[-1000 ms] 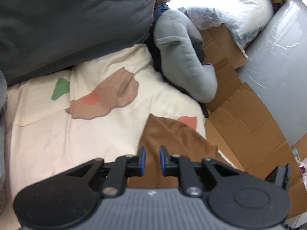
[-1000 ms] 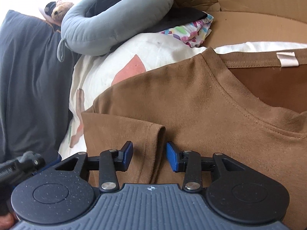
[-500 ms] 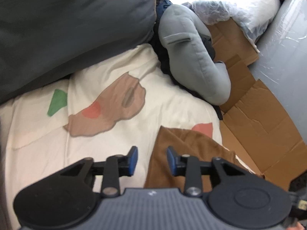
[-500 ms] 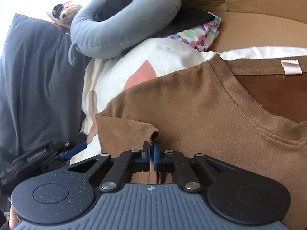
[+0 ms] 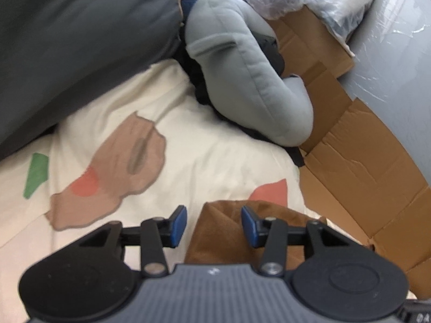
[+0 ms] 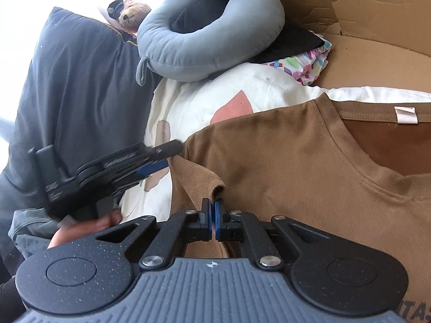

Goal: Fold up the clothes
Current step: 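Pinch the sleeve edge with the right tool while the left tool pinches the shirt side, then open both tools and reposition them along the folded side of the shirt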

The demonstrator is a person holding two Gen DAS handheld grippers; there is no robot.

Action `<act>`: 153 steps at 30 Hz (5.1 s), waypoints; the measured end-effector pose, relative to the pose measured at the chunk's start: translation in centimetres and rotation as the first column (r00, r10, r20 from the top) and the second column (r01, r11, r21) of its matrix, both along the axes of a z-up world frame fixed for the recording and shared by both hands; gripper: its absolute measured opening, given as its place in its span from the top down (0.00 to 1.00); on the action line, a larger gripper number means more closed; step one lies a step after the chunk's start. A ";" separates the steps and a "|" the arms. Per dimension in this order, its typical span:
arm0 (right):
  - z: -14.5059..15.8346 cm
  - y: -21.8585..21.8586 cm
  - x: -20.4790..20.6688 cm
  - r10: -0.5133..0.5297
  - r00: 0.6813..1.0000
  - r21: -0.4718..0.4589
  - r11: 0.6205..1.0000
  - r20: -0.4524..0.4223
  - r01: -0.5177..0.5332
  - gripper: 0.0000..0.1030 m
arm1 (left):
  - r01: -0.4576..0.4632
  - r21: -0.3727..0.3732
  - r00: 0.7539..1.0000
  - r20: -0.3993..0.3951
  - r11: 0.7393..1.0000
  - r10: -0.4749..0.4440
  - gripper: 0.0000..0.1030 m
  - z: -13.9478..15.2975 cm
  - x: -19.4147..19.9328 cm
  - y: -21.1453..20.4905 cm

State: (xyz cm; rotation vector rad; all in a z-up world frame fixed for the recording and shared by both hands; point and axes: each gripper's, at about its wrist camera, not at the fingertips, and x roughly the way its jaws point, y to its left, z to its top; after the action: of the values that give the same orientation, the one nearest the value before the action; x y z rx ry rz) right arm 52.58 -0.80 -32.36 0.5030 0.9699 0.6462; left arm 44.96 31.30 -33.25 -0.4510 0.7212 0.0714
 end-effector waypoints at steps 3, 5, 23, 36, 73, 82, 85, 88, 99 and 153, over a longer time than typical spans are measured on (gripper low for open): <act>0.3 -0.4 -0.6 0.006 1.000 -0.002 1.000 -0.005 -0.006 1.00 | 0.012 0.032 1.000 -0.011 0.999 -0.011 0.54 -0.2 0.4 -0.8; 0.4 -0.6 -0.9 0.007 1.000 -0.005 1.000 -0.007 -0.007 1.00 | 0.011 0.050 1.000 -0.014 0.999 -0.011 0.56 -0.3 0.6 -1.2; -0.6 -3.5 -2.4 -0.032 0.997 -0.045 0.999 -0.064 0.029 1.00 | 0.007 0.211 1.000 -0.018 0.977 -0.003 0.91 -0.3 2.4 -3.6; -2.9 -5.0 -1.6 -0.100 0.987 -0.068 0.994 -0.129 0.091 0.97 | -0.047 0.077 0.999 0.019 0.996 0.046 0.82 0.8 1.4 -2.3; -3.3 -4.3 0.2 -0.122 0.992 -0.109 0.987 -0.039 0.117 1.00 | 0.085 0.252 0.996 -0.040 0.964 -0.077 0.92 -1.5 2.3 -3.7; -4.7 -4.5 1.5 -0.129 0.989 -0.120 0.986 -0.075 0.120 0.89 | 0.046 0.165 0.999 -0.033 0.985 -0.041 0.73 -0.4 1.0 -2.1; -4.0 -4.6 0.9 -0.113 0.992 -0.133 0.986 -0.054 0.105 0.70 | 0.041 0.159 0.999 -0.039 0.986 -0.035 0.72 0.5 -1.0 -1.4; -3.5 -4.9 0.2 -0.093 0.995 -0.130 0.988 -0.043 0.087 0.70 | 0.041 0.145 0.998 -0.058 0.989 -0.032 0.72 1.0 -3.6 -0.5; -3.3 -4.4 -2.8 0.001 0.995 -0.077 0.997 -0.097 -0.009 0.70 | 0.052 0.118 0.985 -0.169 0.992 -0.032 0.72 1.6 -11.8 0.7; -4.8 -5.7 0.9 -0.027 0.998 -0.153 0.988 -0.064 0.017 0.69 | 0.046 -0.192 0.971 -0.222 0.980 -0.090 0.66 -2.5 -16.6 -4.0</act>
State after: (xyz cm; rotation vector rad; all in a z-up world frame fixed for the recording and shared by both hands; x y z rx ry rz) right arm 53.48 -6.54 -37.21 0.4008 1.0655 0.5338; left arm 28.40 27.25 -35.71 -0.6021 0.9763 -0.0091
